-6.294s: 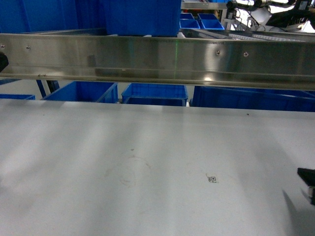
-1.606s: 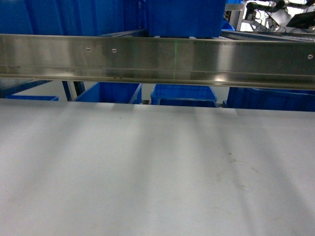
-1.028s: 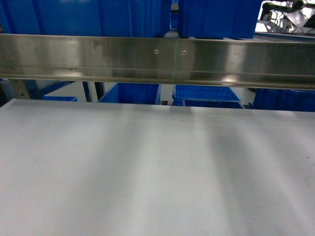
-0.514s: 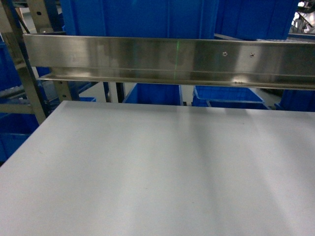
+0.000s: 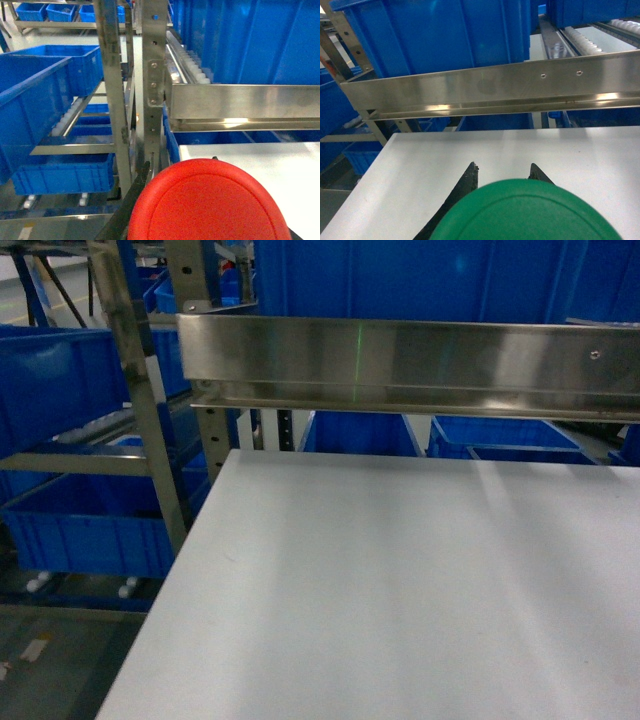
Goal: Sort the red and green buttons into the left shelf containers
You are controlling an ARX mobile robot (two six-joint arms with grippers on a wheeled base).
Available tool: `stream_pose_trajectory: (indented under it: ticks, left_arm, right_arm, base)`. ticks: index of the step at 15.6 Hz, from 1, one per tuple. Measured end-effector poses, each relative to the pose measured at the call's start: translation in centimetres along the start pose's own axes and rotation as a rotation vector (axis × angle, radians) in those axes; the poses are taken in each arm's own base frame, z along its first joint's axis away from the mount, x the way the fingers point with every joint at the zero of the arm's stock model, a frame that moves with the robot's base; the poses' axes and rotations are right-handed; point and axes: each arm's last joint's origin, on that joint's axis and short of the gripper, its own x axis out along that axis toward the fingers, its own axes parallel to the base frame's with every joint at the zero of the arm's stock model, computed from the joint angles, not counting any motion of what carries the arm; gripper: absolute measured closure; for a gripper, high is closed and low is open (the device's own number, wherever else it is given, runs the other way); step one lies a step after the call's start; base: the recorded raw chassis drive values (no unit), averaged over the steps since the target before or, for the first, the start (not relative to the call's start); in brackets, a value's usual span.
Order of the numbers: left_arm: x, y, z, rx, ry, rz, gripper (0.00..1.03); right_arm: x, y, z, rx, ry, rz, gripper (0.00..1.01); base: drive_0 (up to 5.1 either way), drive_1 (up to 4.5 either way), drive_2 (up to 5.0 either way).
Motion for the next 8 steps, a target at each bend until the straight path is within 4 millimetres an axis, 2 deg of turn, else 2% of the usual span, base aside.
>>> stream_pose_trajectory:
  ticks: [8]
  left_arm:
    - [-0.01, 0.01, 0.02, 0.000, -0.002, 0.002, 0.76]
  right_arm:
    - [-0.06, 0.02, 0.07, -0.001, -0.006, 0.001, 0.76]
  base:
    - [-4.9, 2.49, 2.5]
